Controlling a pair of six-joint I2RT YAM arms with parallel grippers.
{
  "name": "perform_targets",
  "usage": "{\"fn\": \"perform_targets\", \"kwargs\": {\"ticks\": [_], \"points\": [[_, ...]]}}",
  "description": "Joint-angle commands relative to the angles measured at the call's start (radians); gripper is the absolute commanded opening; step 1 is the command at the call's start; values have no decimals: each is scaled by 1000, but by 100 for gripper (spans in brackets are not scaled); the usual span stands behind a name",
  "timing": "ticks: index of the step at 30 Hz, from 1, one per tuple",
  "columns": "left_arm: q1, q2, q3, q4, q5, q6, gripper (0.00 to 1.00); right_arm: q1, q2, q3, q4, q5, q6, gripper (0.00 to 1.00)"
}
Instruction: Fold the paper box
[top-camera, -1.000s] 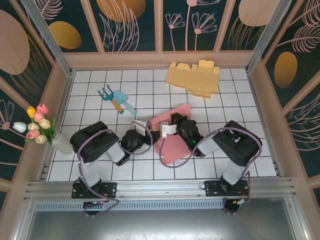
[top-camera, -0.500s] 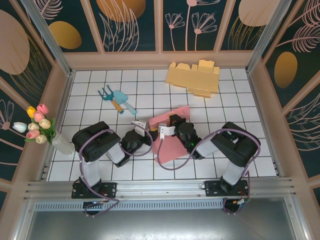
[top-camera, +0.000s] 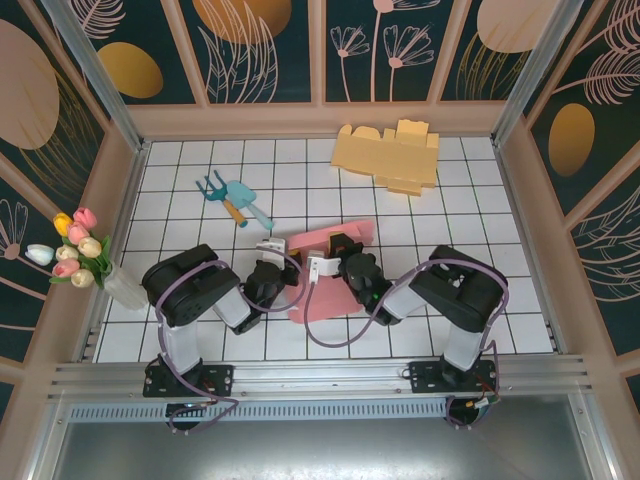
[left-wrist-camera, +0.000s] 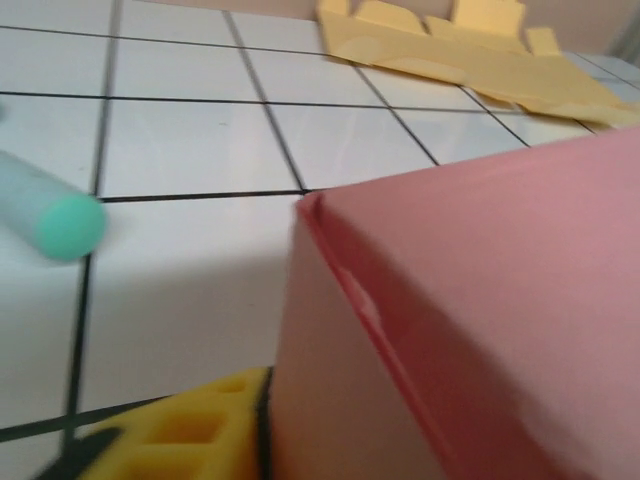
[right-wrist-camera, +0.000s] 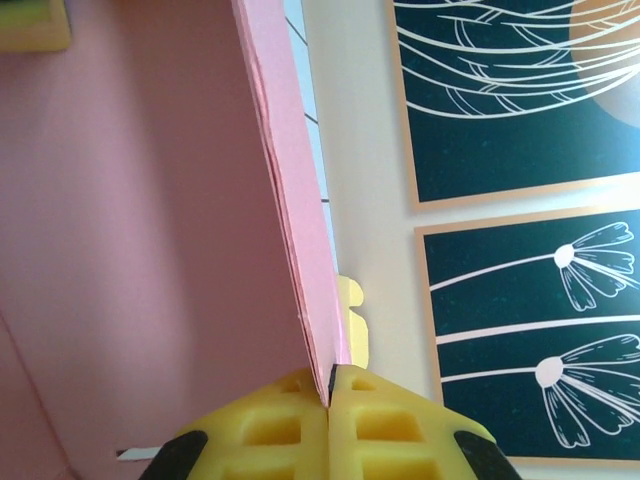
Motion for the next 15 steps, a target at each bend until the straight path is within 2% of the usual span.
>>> {"fn": "perform_targets", "kwargs": {"ticks": [1,2,5,8,13,15], "points": [[13,-33,9,-88,-247,-54,6,18,23,19,-121,22,94,0],[13,-30,16,-108,-284,-62,1,20,25,25,-127,32,104,0],[13,-11,19,-114,-348,-79,0,24,26,54,-197,56,158,0],[14,-5,-1,-57,-324,-65,0,21,30,65,-226,76,195,0],[13,-27,31,-129,-326,-72,0,18,41,87,-261,87,248,0],[13,-43,37,-139,-297,-74,16,19,50,118,-306,94,295,0]]}}
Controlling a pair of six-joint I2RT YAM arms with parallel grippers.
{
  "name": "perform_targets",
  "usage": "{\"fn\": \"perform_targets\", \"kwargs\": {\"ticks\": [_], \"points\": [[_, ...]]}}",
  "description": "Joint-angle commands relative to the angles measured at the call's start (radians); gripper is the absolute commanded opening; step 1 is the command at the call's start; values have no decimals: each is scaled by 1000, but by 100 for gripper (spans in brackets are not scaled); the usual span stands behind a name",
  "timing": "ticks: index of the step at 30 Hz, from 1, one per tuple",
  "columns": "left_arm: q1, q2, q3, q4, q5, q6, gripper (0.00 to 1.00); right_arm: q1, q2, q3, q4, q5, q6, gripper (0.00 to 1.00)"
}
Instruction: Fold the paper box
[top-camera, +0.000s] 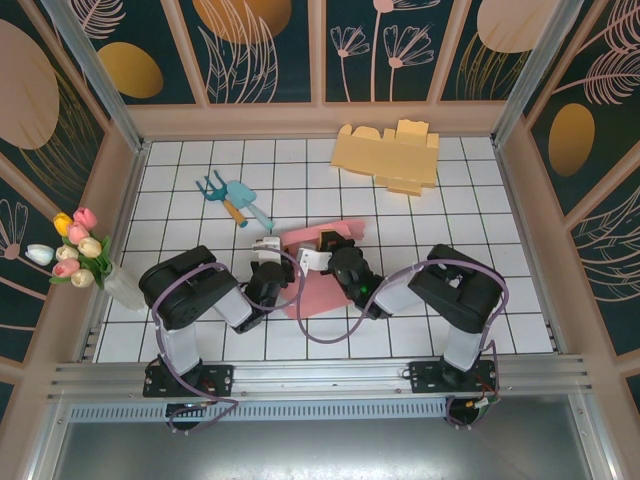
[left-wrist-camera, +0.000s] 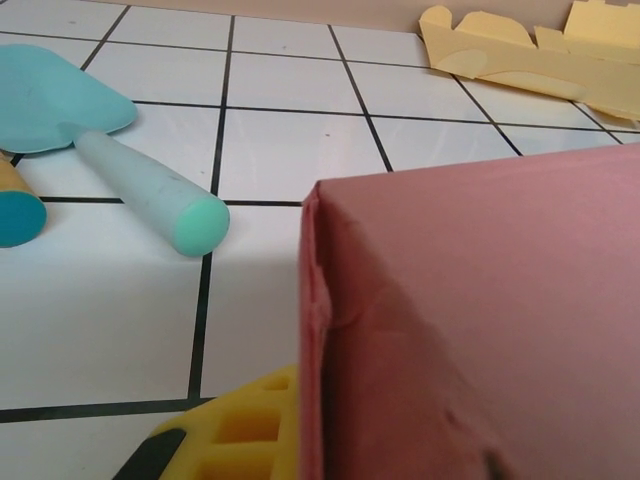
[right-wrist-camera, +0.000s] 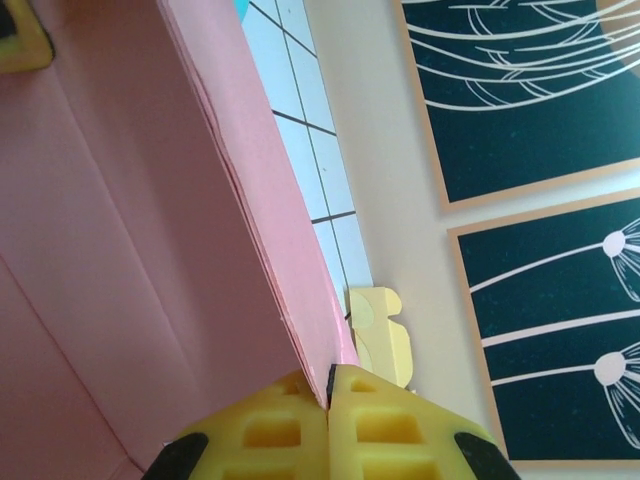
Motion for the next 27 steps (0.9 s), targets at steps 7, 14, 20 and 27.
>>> {"fn": "perform_targets", "kwargs": {"ticks": [7,14,20,27], "points": [[27,-129,-24,-40,35,-12,45,-1,87,54,-187,92,153,0],[27,-119,-20,-65,3,3,48,4,59,68,-238,88,217,0],[40,3,26,-17,24,42,36,6,37,56,-278,69,250,0],[119,29,35,-81,-87,-23,0,-3,32,57,-299,71,270,0]]}}
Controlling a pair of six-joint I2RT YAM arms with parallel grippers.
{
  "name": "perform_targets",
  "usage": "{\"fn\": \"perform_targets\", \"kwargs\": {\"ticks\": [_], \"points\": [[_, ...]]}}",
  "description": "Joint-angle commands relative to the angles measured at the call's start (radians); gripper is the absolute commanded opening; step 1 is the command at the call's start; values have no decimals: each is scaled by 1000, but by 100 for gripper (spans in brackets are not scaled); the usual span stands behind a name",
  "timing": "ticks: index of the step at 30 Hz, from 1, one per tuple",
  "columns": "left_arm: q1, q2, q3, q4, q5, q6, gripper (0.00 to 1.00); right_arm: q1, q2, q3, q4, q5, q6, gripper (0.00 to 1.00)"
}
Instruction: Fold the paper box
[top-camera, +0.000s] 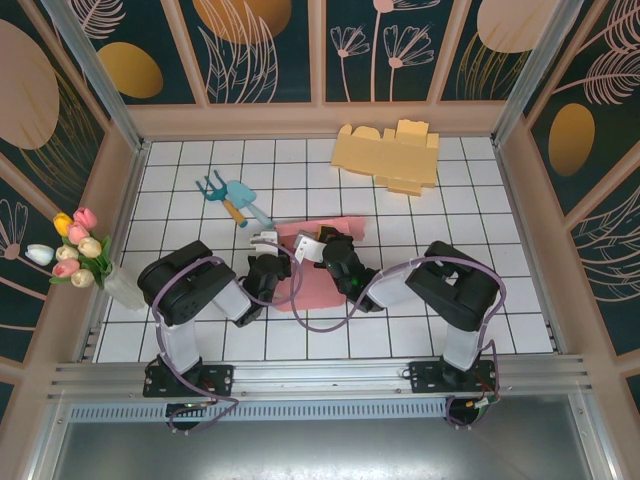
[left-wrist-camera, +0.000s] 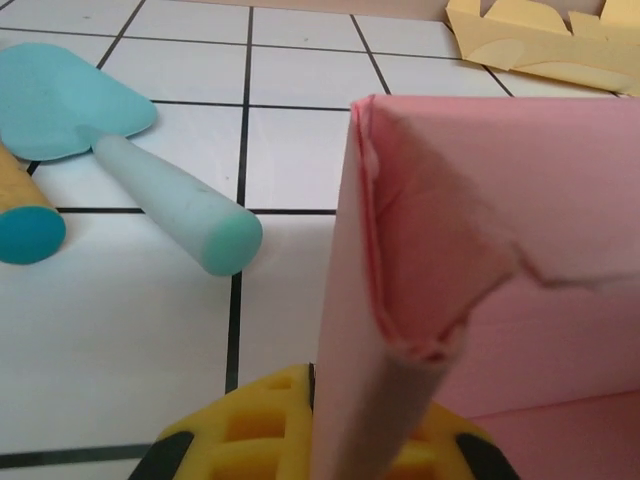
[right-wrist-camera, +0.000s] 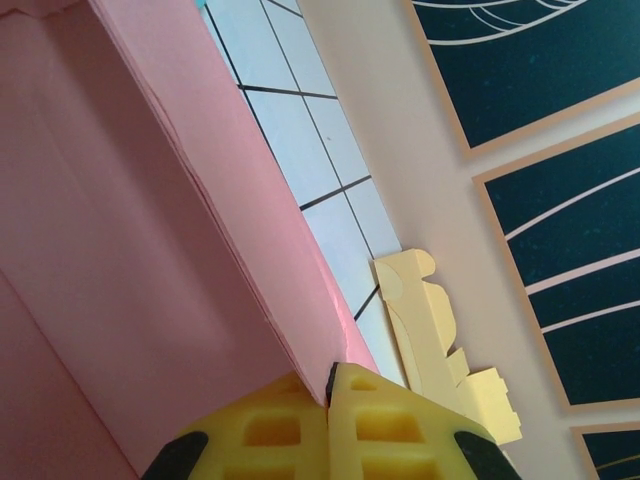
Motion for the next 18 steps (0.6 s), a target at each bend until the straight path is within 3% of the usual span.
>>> {"fn": "perform_targets", "kwargs": {"ticks": [1,4,7,12,18], "points": [[49,11,1,-60,-164,-59,0,-5,13,-25,-173,10,65,0],[50,1,-3,-93,-219,-80,0,-7,21,-12,-177,21,76,0],[52,-5,-2,-94,-200,-78,0,-7,24,-2,-189,19,101,0],[50,-34,-34,6,-34,-13,30,-6,26,3,-206,12,120,0],[50,-142,-129,119,167,35,46,-6,38,10,-203,29,120,0]]}}
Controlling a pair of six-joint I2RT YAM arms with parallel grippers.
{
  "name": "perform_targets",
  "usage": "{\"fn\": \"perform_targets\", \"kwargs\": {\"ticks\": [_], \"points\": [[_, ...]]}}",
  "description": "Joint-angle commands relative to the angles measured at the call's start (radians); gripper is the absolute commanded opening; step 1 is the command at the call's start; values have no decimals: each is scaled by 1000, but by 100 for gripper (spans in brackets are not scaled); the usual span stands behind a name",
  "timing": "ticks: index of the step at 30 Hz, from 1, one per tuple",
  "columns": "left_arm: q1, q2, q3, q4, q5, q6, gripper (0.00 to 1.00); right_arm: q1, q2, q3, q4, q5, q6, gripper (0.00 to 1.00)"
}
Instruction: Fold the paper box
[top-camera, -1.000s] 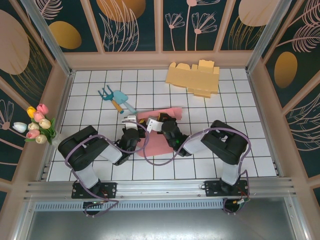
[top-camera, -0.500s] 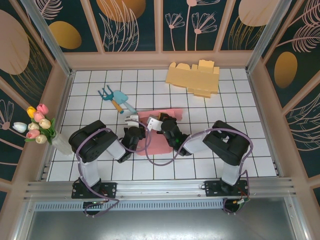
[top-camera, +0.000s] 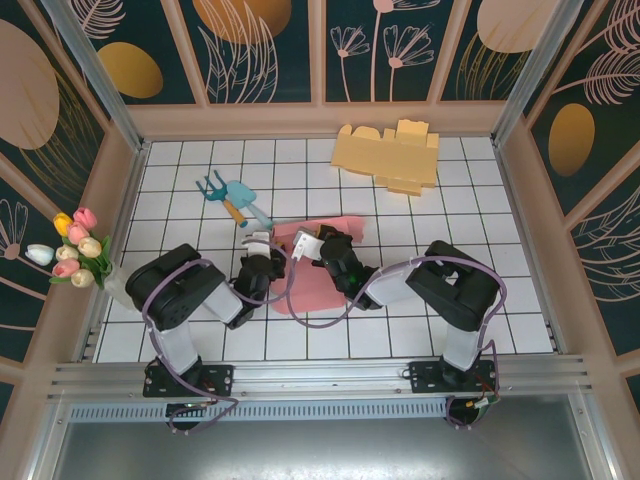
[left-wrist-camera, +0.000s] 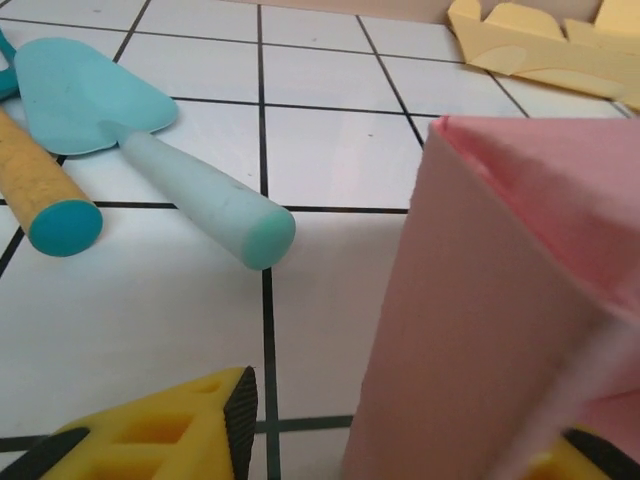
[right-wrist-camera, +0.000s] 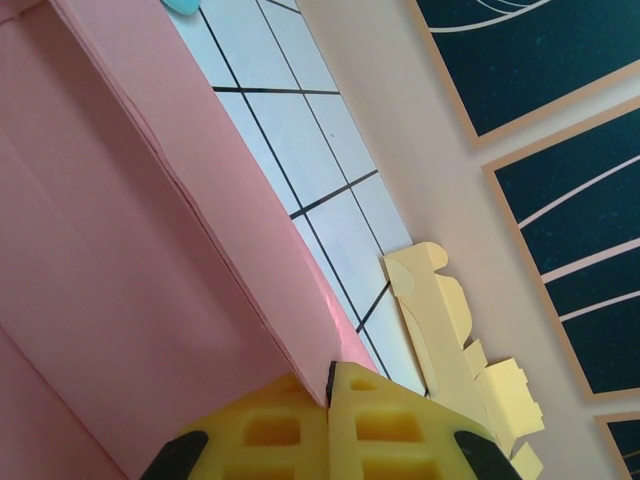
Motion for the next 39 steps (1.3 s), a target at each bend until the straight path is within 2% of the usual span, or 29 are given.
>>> {"fn": "perform_targets", "kwargs": {"ticks": [1,8,16,22,29,31,37,39], "points": [[10,-74,-63,113,100,40,47,-5,37,-15,-163,26,57,0],[12,-205,-100,57,160,84,48,-5,38,-9,-177,32,67,0],[11,-148,-30,20,90,81,44,5,26,-8,-189,23,75,0],[10,-87,32,18,-65,75,30,6,27,-9,-193,23,73,0],[11,-14,51,-23,-298,17,0,5,25,-4,-196,43,79,0],[11,-19,43,-25,-325,6,0,2,25,-2,-198,44,85,0],[11,-23,30,32,-156,71,0,5,3,22,-230,14,167,0],[10,-12,25,53,-147,79,0,6,-22,35,-254,-2,209,8]]}}
